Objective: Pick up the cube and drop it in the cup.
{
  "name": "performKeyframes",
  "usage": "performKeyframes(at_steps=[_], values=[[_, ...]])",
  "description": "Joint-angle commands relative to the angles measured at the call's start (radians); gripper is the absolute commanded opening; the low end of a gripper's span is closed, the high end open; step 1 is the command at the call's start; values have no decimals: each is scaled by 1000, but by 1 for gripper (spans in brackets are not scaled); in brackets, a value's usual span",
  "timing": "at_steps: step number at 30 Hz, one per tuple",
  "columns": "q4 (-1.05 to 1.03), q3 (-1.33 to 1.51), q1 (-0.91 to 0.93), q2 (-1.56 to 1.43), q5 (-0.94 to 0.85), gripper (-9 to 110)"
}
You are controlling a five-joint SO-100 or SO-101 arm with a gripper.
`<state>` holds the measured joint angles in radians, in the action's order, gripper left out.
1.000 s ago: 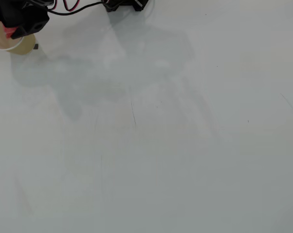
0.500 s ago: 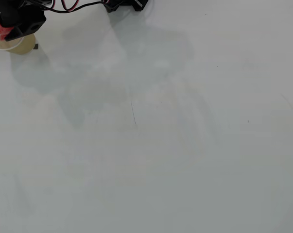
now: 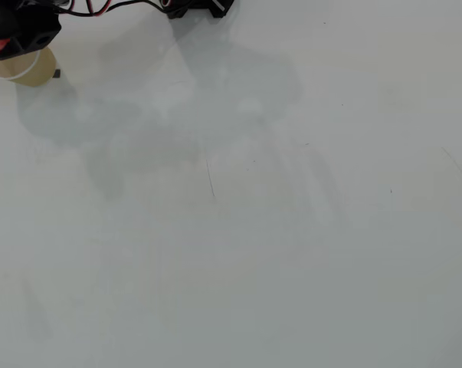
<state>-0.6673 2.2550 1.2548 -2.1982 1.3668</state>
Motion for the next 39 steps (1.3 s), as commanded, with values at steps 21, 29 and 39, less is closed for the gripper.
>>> performKeyframes(at_steps=[21,29,39], values=[[-32,-179,0,15,-15,8],[-32,-181,0,15,-15,23],[-32,-181,-3,15,-15,27]])
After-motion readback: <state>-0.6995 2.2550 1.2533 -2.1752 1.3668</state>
